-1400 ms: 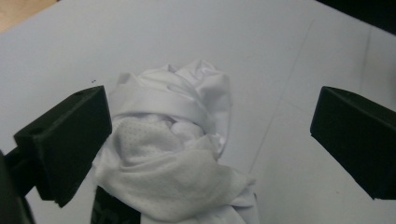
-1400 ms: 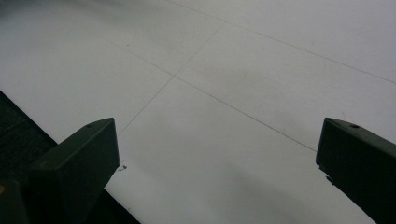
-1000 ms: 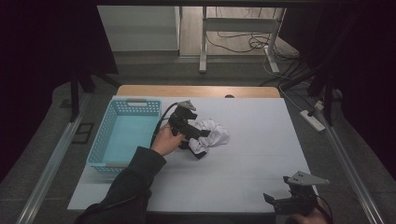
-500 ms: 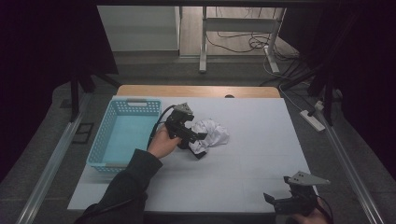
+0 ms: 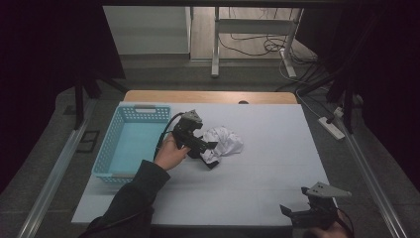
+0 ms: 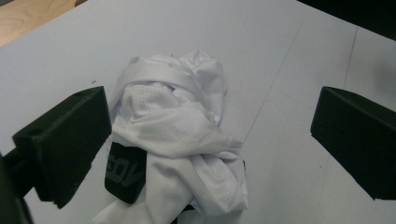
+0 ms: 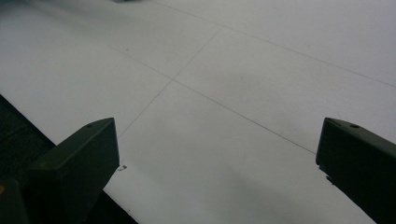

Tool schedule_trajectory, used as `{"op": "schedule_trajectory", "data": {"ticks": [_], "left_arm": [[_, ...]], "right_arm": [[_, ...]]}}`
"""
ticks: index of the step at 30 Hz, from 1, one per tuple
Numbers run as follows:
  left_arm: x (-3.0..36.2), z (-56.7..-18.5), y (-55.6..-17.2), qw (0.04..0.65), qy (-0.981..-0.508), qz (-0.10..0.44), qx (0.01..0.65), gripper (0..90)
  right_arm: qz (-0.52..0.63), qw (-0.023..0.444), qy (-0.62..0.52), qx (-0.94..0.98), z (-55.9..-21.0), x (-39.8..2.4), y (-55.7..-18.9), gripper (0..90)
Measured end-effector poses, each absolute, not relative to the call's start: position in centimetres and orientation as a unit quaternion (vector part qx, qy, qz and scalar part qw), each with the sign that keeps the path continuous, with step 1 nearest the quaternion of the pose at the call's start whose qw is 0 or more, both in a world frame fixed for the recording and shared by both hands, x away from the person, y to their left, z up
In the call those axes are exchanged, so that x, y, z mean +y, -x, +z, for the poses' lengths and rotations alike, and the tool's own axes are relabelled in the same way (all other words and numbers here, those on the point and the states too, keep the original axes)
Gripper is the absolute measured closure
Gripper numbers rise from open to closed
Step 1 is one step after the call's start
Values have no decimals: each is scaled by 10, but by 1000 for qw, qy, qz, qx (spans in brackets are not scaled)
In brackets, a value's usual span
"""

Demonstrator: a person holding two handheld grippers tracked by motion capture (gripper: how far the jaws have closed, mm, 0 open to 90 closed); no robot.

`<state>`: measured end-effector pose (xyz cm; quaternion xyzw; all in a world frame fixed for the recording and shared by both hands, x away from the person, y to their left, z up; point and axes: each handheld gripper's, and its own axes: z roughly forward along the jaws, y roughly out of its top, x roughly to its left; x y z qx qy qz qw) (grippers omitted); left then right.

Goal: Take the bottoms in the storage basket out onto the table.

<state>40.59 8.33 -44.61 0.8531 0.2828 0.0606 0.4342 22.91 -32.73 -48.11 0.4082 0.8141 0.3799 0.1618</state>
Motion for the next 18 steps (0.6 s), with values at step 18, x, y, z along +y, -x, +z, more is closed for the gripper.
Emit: {"op": "schedule_trajectory", "data": {"ticks": [18], "left_arm": [[92, -448, -390, 427, -858, 65, 277, 0]], "right_arm": [[385, 162, -405, 813, -481, -328, -229, 0]]}}
